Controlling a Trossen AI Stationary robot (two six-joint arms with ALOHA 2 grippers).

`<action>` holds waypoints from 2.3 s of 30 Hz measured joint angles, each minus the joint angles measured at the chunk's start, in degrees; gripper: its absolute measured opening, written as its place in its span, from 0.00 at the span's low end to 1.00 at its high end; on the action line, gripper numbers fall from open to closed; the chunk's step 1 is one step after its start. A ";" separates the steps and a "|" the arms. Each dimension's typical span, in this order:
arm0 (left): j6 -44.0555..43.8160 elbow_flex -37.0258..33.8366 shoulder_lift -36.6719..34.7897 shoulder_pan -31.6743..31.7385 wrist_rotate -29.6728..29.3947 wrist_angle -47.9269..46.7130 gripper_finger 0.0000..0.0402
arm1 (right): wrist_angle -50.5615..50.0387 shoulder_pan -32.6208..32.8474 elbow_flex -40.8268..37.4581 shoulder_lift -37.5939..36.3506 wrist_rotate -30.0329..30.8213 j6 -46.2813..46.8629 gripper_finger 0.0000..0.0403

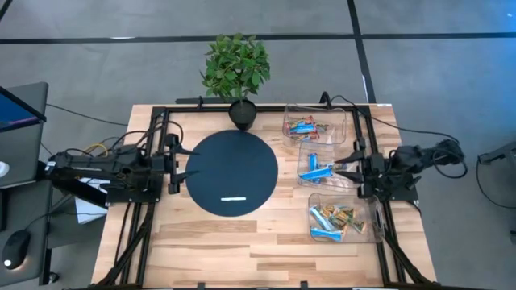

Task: Pick and place Granola Bars by type
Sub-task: Return to Home Position

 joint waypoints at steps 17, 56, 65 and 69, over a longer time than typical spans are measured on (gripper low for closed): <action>-7.49 -8.97 -4.76 22.35 21.34 0.33 0.60 | 5.94 -24.19 -1.28 4.60 -24.40 1.15 0.33; -10.23 -15.87 -17.92 3.77 0.96 -3.34 0.60 | 9.31 -17.41 -13.46 -6.59 -17.80 4.23 0.33; -9.03 -15.91 -17.92 3.78 1.53 -4.40 0.60 | 14.59 -19.13 -17.73 -6.62 -19.80 3.25 0.33; -8.63 -15.91 -17.92 3.76 2.93 -5.63 0.60 | 13.33 -19.67 -17.75 -6.60 -20.71 3.24 0.33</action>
